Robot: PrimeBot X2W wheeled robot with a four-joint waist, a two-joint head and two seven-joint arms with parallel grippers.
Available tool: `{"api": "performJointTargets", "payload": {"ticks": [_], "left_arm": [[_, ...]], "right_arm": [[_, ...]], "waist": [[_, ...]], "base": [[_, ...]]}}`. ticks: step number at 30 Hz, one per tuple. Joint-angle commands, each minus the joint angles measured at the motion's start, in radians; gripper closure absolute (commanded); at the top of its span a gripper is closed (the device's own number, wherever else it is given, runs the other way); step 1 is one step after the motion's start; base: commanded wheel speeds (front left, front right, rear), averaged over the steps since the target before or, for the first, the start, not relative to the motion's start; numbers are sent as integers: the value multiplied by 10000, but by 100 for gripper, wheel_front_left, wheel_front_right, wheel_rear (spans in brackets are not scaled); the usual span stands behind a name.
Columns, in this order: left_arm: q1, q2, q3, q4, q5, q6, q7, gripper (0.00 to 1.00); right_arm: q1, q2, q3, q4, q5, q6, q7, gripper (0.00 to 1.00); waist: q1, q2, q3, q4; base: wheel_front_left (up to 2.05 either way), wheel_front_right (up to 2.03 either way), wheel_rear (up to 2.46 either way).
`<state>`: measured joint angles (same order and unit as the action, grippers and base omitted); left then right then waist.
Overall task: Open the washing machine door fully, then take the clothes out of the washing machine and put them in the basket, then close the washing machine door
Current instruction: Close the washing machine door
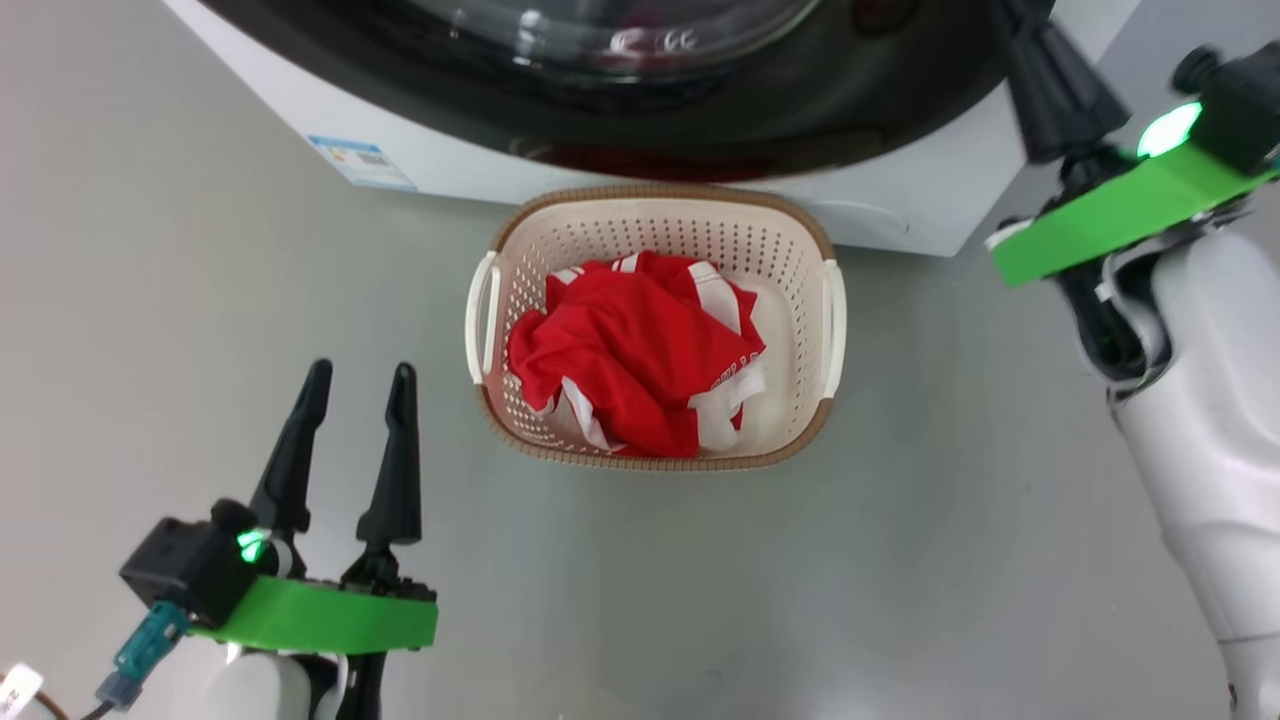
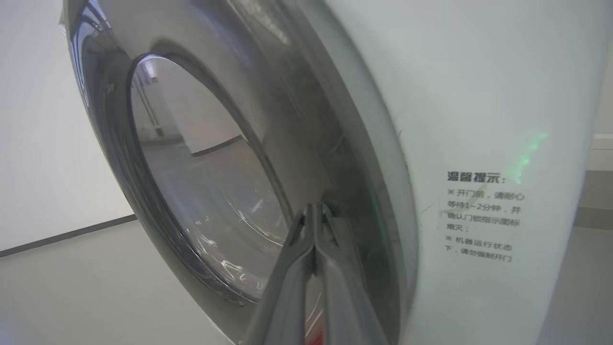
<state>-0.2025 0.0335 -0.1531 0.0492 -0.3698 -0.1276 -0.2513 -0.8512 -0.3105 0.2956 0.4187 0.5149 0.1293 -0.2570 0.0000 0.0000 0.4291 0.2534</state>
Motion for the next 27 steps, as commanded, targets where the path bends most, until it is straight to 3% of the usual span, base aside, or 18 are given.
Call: {"api": "performJointTargets", "payload": {"ticks": [1,8,16,19,20,21,27], "left_arm": [[-231,171,276,-304,-63,-31,-105,0],[-489,169,76,-398,-91,-31,-105,0],[-398,169,193,-178,3,-31,-105,0],[-321,169,260,-6,-15,-31,-105,0],[-287,169,287,65,-4,-31,-105,0],[-251,168,319,142,8,-31,-105,0],[-6,251,500,591,48,-31,-105,0]], "right_arm": [[-206,65,-99,-211,96,14,-48,100],[-747,115,-491,-264,-32,14,-48,100],[34,179,2,-369,-91,14,-48,100],[598,100,141,-444,-56,14,-48,45],[824,63,172,-476,-51,14,-48,5],[1051,23,209,-494,-41,14,-48,0],[2207,-114,252,-638,22,14,-48,0]], "waist": [[0,0,186,112],[0,0,482,206],[0,0,69,16],[0,0,-258,-81],[0,0,-379,-121],[0,0,-499,-168],[0,0,-1127,-482]], "base": [[0,0,0],[0,0,0],[0,0,0],[0,0,0],[0,0,0],[0,0,0],[0,0,0]]}}
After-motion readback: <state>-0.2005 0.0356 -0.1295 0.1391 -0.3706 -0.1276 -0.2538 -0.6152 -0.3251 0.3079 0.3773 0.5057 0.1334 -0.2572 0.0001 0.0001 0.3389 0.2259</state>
